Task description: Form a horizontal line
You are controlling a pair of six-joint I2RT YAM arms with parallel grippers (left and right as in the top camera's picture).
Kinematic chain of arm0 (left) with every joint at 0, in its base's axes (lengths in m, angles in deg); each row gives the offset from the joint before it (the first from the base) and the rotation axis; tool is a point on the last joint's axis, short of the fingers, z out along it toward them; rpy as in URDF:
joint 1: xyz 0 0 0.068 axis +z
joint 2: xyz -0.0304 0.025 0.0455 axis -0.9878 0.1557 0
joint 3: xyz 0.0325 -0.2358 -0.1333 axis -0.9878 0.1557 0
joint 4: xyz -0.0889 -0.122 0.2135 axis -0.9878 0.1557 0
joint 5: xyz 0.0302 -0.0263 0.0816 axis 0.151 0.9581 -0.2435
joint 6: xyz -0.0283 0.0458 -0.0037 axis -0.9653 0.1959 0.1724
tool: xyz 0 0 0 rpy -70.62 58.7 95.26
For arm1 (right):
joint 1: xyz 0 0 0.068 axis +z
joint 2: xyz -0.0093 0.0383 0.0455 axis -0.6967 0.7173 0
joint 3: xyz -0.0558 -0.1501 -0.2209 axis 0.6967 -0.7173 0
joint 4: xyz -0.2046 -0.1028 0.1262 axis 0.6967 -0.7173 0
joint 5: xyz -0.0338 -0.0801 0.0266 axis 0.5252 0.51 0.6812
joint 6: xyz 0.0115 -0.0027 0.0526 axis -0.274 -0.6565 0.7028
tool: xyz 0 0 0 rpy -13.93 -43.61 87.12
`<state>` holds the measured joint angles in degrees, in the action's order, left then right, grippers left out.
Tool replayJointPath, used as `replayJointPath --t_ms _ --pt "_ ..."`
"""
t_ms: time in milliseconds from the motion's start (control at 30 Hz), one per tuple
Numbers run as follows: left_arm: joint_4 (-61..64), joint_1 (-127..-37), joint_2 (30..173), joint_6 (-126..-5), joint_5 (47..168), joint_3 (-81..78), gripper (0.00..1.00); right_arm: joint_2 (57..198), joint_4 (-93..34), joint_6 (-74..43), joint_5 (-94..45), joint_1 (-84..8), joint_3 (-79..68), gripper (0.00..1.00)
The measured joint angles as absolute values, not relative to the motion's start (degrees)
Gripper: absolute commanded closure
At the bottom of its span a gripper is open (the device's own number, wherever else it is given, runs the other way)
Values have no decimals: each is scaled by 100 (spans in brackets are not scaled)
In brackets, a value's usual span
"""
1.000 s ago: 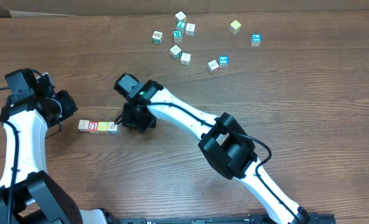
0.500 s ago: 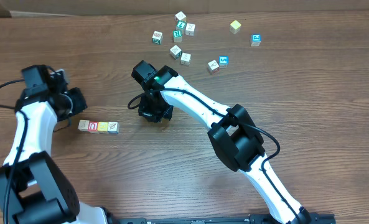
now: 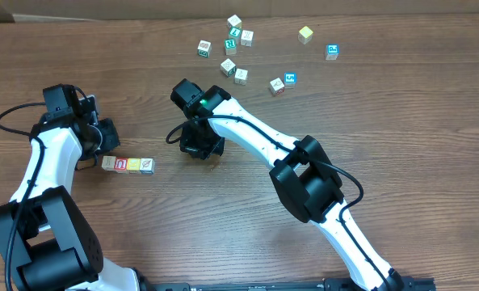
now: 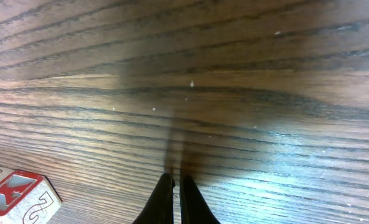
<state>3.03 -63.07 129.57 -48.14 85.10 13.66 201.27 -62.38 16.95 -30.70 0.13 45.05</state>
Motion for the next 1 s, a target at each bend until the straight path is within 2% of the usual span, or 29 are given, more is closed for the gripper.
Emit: replayJointPath --t_ms 300,567,1000 --pt "93 -6307 13071 -4687 8410 1364 96 20127 -6275 1684 -3055 11 4509 96" --pt "67 -6307 13724 -4687 8397 1366 96 20117 -6363 1684 -3039 13 4509 96" --pt "36 -6307 13761 -4672 8397 1366 96 20117 -6380 1680 -3039 13 4509 96"
